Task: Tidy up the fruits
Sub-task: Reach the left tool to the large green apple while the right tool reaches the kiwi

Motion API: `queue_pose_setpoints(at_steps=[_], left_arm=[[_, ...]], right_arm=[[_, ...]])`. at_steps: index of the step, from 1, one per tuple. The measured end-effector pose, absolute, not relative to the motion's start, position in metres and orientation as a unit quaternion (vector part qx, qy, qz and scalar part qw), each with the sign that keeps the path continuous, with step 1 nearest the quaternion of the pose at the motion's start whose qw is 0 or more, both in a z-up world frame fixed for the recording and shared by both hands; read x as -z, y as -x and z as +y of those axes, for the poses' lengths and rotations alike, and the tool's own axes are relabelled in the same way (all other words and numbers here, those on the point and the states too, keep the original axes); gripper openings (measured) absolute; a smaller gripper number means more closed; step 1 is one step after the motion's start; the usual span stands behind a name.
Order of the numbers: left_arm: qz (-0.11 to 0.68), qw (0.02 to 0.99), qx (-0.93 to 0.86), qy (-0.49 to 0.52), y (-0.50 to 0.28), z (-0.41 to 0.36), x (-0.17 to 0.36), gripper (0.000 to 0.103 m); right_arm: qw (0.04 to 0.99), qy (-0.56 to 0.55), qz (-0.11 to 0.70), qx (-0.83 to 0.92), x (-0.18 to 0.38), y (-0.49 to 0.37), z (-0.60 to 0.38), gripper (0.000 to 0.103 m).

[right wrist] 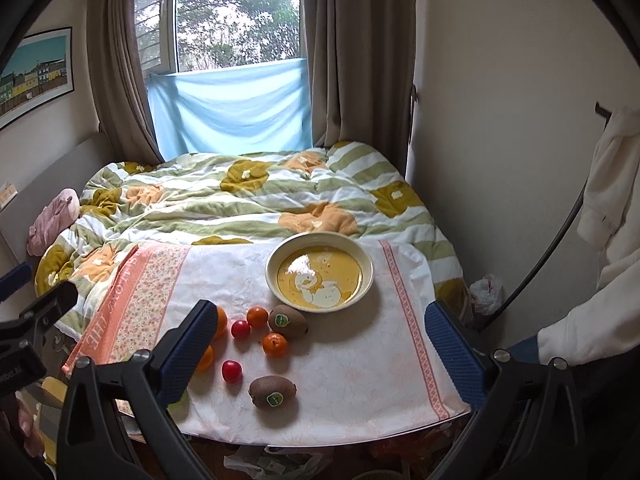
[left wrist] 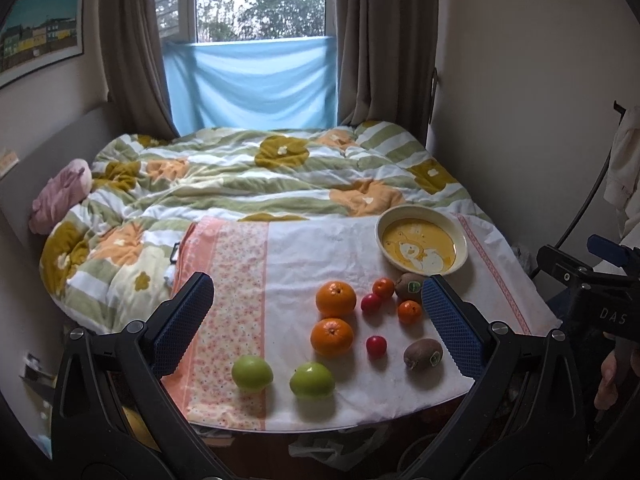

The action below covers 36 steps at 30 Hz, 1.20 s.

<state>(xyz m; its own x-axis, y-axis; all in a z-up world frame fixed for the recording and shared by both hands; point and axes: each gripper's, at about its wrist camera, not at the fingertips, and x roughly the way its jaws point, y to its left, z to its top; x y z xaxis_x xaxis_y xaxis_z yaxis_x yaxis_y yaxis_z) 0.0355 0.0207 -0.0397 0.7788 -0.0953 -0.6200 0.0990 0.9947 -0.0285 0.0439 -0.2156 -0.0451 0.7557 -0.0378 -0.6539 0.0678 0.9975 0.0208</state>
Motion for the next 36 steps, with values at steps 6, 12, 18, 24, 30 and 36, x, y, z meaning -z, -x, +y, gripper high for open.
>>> queue_pose_setpoints(at_steps=[6,12,18,24,30,36], left_arm=[[0.369,0.929,0.024,0.014,-0.033,0.017,0.098,0.103],[0.418,0.908,0.0,0.028,-0.035,0.009,0.16,0.103],[0.434,0.9,-0.017,0.022,-0.041,0.004,0.201,0.103],[0.441,0.897,-0.034,0.015,-0.051,0.008,0.221,0.103],[0.457,0.889,-0.024,0.005,-0.058,0.006,0.237,0.096],[0.472,0.881,-0.021,0.007,-0.062,0.004,0.247,0.083]], right_arm=[[0.92,-0.021,0.392,-0.014,0.092,-0.06,-0.221,0.103],[0.899,-0.016,0.433,-0.053,0.141,-0.076,-0.216,0.103],[0.88,-0.035,0.466,-0.089,0.181,-0.084,-0.211,0.103],[0.86,-0.044,0.497,-0.112,0.213,-0.092,-0.204,0.103],[0.847,-0.05,0.513,-0.129,0.23,-0.093,-0.197,0.103],[0.838,-0.059,0.526,-0.137,0.242,-0.094,-0.191,0.103]])
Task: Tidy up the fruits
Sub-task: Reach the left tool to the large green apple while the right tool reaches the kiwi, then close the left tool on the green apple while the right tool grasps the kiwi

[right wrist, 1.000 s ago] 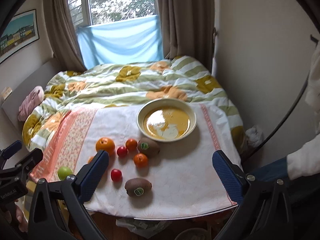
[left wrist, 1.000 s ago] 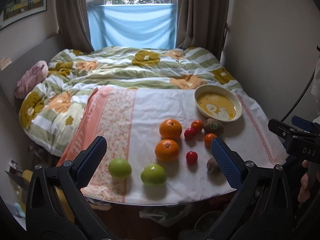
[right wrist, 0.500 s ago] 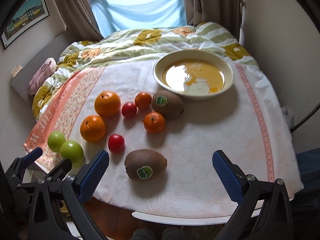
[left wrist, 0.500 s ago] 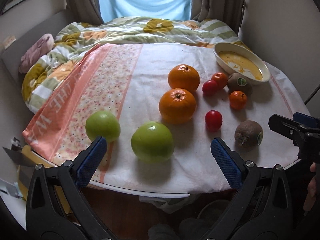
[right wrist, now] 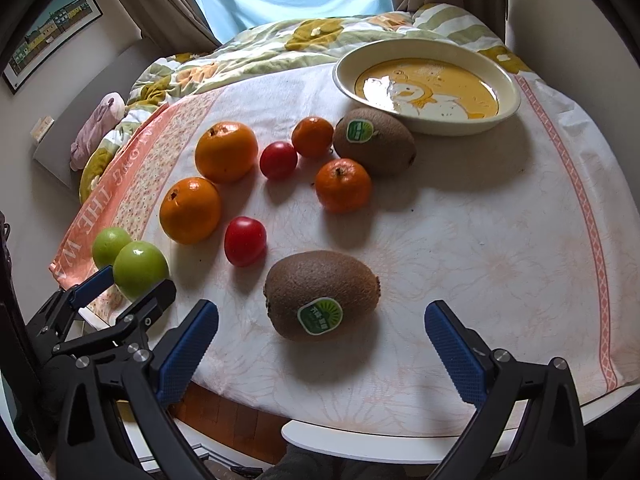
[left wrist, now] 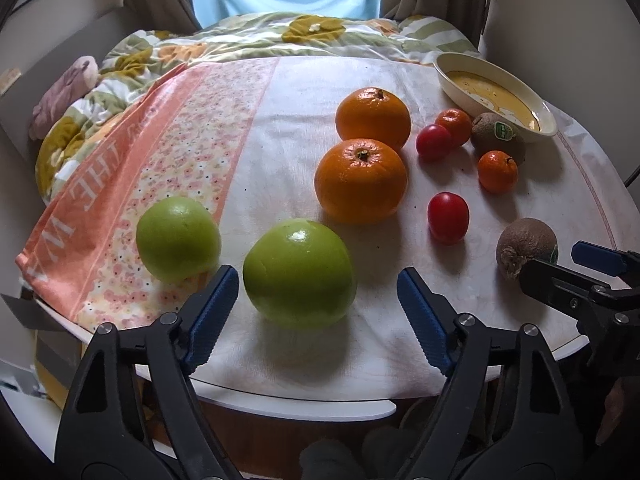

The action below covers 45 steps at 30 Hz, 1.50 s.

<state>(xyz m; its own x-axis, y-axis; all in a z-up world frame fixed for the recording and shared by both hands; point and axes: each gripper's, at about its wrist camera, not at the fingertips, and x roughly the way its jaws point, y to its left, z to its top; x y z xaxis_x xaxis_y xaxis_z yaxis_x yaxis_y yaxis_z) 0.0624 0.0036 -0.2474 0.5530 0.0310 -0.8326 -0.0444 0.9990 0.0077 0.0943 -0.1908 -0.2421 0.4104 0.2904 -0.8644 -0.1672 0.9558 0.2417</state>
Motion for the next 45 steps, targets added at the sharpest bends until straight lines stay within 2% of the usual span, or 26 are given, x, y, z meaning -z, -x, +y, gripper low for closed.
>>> queue_pose_setpoints(at_steps=[3,4,5,9,18,23,25,26,37,45], left_arm=[[0.478,0.878,-0.028,0.019,-0.064,0.008,0.251,0.073],[0.48,0.877,-0.034,0.019,-0.065,0.009,0.252,0.064],[0.481,0.876,-0.036,0.019,-0.065,0.011,0.253,0.061],[0.481,0.875,-0.031,0.033,-0.067,0.016,0.252,0.061],[0.482,0.876,-0.024,0.025,-0.065,0.017,0.252,0.061],[0.484,0.874,-0.025,0.029,-0.065,0.018,0.252,0.061],[0.484,0.874,-0.022,0.037,-0.065,0.02,0.252,0.061],[0.485,0.874,-0.02,0.038,-0.065,0.021,0.252,0.061],[0.478,0.878,-0.005,0.029,-0.063,0.027,0.24,0.061],[0.449,0.893,0.022,0.027,-0.063,0.035,0.193,0.061]], right_arm=[[0.837,-0.058,0.527,-0.137,0.246,-0.096,-0.19,0.103],[0.836,-0.057,0.528,-0.136,0.247,-0.096,-0.189,0.103],[0.836,-0.057,0.528,-0.136,0.247,-0.097,-0.189,0.103],[0.836,-0.06,0.529,-0.135,0.251,-0.099,-0.187,0.103],[0.835,-0.055,0.53,-0.137,0.257,-0.101,-0.182,0.088],[0.837,-0.048,0.528,-0.134,0.259,-0.102,-0.179,0.075],[0.84,-0.042,0.526,-0.127,0.259,-0.103,-0.178,0.063],[0.841,-0.041,0.525,-0.127,0.259,-0.103,-0.177,0.061],[0.842,-0.057,0.524,-0.114,0.253,-0.1,-0.175,0.06],[0.857,-0.069,0.502,-0.097,0.217,-0.097,-0.171,0.06]])
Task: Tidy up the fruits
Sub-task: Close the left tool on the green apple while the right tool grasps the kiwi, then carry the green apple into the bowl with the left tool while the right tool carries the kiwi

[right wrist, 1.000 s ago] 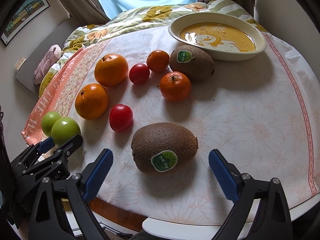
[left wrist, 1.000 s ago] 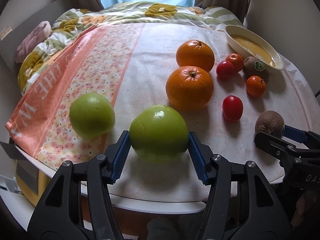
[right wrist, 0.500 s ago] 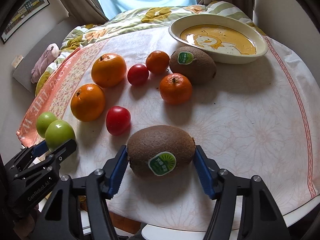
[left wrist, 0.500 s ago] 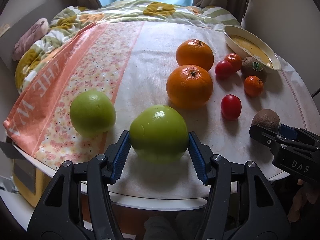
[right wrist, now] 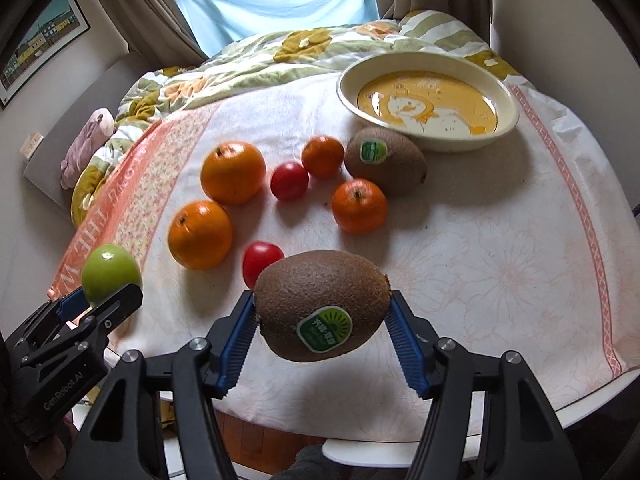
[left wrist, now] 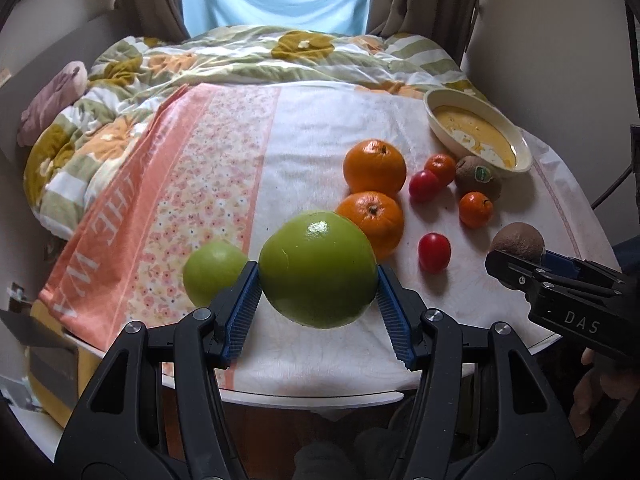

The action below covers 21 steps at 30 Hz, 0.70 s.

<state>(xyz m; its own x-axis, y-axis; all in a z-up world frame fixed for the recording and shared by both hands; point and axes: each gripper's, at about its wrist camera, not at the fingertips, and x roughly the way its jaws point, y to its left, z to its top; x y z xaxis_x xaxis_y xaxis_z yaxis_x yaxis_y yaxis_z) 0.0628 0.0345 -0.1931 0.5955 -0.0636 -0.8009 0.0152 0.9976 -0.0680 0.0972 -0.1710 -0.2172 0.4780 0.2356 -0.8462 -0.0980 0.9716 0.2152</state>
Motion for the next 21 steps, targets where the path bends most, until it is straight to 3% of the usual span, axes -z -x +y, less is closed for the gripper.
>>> queue_pose_setpoints(at_steps=[11,21], left_arm=[[0.368,0.926,0.08,-0.002,-0.088,0.038,0.091,0.061],[0.35,0.929,0.124,-0.012,-0.157,-0.022,0.06,0.061]], right_arm=[[0.89,-0.116,0.434,-0.076,0.126,-0.101,-0.177,0.06],[0.898,-0.116,0.418,-0.073,0.098,-0.158,-0.225,0.06]])
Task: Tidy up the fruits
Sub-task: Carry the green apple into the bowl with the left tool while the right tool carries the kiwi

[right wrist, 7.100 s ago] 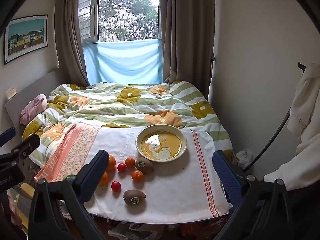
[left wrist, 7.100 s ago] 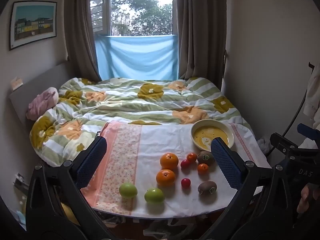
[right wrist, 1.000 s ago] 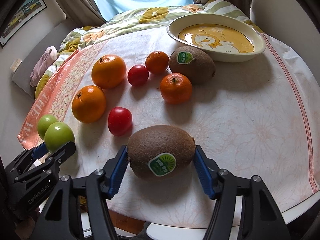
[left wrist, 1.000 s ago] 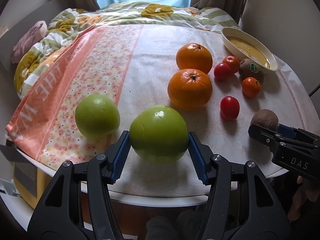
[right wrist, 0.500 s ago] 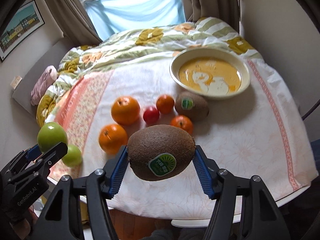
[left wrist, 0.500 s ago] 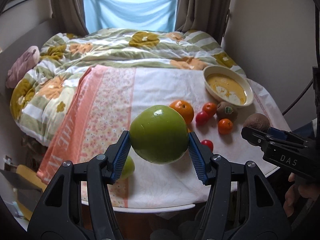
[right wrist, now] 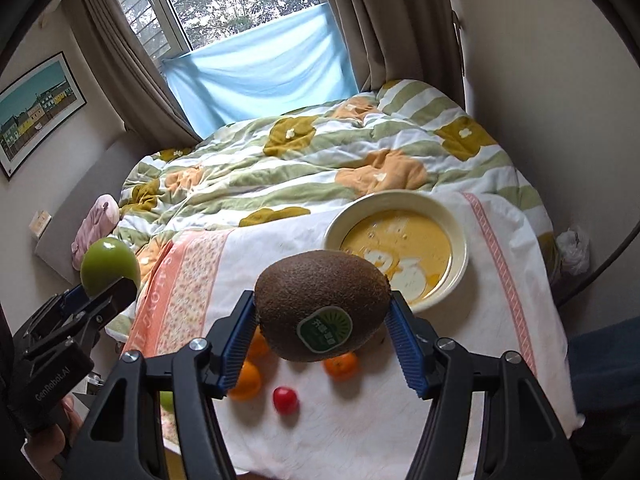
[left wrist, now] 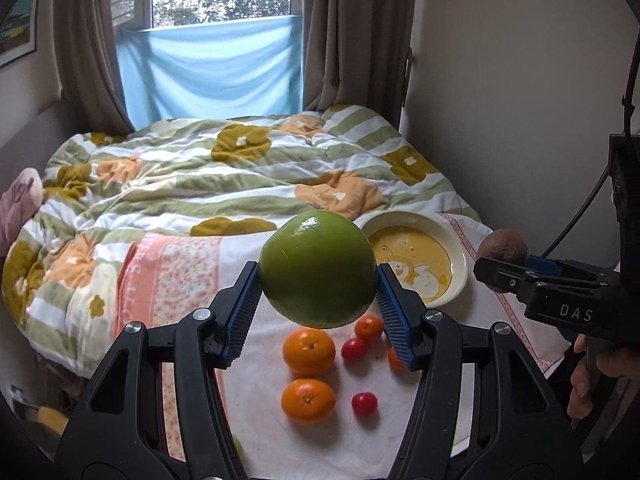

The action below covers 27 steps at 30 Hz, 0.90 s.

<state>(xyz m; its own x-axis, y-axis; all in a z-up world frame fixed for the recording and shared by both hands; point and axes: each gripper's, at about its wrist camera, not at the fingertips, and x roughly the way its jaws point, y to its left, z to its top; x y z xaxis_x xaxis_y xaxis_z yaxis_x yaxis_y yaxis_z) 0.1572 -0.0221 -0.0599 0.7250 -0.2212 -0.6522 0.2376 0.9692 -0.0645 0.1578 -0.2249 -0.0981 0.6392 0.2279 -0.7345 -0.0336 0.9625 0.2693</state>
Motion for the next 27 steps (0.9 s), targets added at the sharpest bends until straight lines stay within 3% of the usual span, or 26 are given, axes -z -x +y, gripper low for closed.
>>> queue_pose_setpoints(at_steps=[8,17,27], left_arm=[[0.38,0.914,0.141,-0.03,-0.235,-0.095,0.091,0.061],[0.435,0.886,0.152,-0.061,-0.311,-0.161,0.167,0.061],[0.464,0.863,0.147,-0.133,-0.347,-0.199,0.222,0.061]], right_arm=[[0.891,-0.113,0.433,-0.072,0.114,-0.219,-0.277,0.06],[0.872,-0.115,0.468,-0.087,0.156,-0.279,-0.32,0.06],[0.857,-0.123,0.489,-0.109,0.194,-0.314,-0.343,0.06]])
